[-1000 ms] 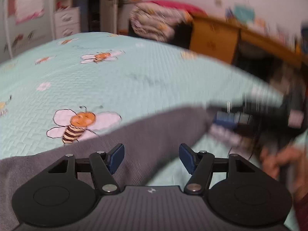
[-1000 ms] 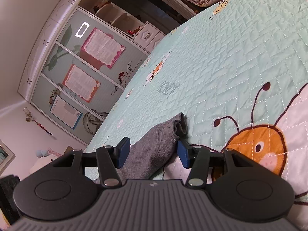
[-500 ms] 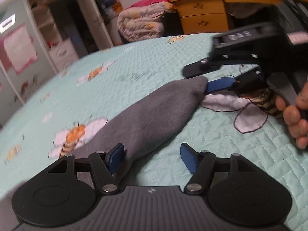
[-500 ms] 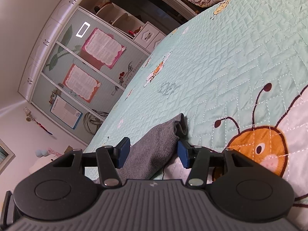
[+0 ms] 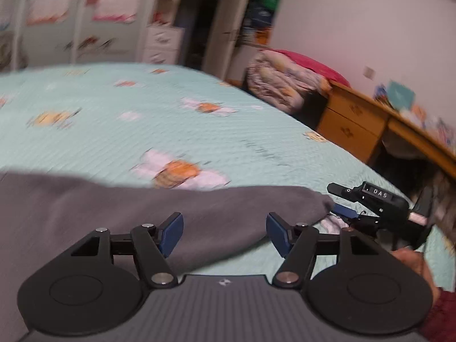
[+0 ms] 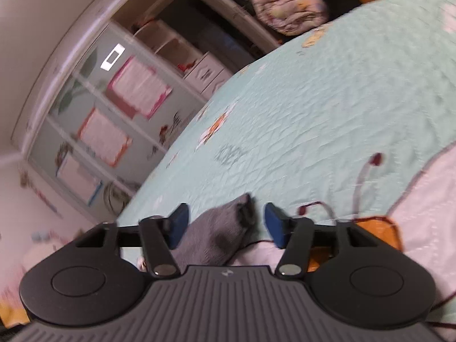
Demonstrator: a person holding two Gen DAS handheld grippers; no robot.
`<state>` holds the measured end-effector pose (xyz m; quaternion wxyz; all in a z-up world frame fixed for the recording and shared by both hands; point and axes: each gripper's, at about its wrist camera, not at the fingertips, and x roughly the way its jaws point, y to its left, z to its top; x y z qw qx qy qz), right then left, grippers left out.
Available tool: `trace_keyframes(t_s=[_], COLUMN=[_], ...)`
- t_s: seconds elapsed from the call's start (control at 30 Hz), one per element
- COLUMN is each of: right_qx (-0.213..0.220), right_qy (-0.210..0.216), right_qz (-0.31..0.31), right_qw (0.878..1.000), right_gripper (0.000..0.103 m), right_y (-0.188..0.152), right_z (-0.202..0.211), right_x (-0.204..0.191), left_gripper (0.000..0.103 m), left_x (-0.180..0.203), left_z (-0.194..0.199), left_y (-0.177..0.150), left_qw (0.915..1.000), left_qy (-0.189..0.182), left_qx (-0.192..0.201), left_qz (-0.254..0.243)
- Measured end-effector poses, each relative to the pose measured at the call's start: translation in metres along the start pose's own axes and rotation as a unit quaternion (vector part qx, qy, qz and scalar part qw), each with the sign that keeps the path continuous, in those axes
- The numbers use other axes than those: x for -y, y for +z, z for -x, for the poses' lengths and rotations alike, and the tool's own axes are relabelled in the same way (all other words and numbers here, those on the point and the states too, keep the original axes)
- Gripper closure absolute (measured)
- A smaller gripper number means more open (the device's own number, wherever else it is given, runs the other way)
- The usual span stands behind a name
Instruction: Fold clothes
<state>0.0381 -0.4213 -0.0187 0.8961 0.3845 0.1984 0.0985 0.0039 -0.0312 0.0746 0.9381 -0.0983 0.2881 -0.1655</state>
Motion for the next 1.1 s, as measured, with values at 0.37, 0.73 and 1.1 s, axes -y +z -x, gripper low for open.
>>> trace_keyframes(t_s=[0.37,0.73,1.1], right_qx=[-0.053,-0.022,-0.146], right_qy=[-0.075,0.201,0.274], right_qz=[0.134,0.52,0.699], right_qw=[0.987,0.83,0.644], right_gripper=[0.096,0.096,0.072], right_y=[-0.01,-0.204,-0.427], right_z=[-0.029,0.035,0.071], right_x=[-0.062,-0.374,-0.38], left_gripper=[0.033,0.031,0.031], left_x=[-0.062,-0.179,-0.234], left_z=[0.095,0.219,0.285], left_y=[-0.031,-0.061,-0.09], left_qw=[0.9925,0.9528,0.9462], left_qy=[0.028,0.033,0.104], left_qx=[-0.016,0.09,0.109], left_qz=[0.118,0.288,0.286])
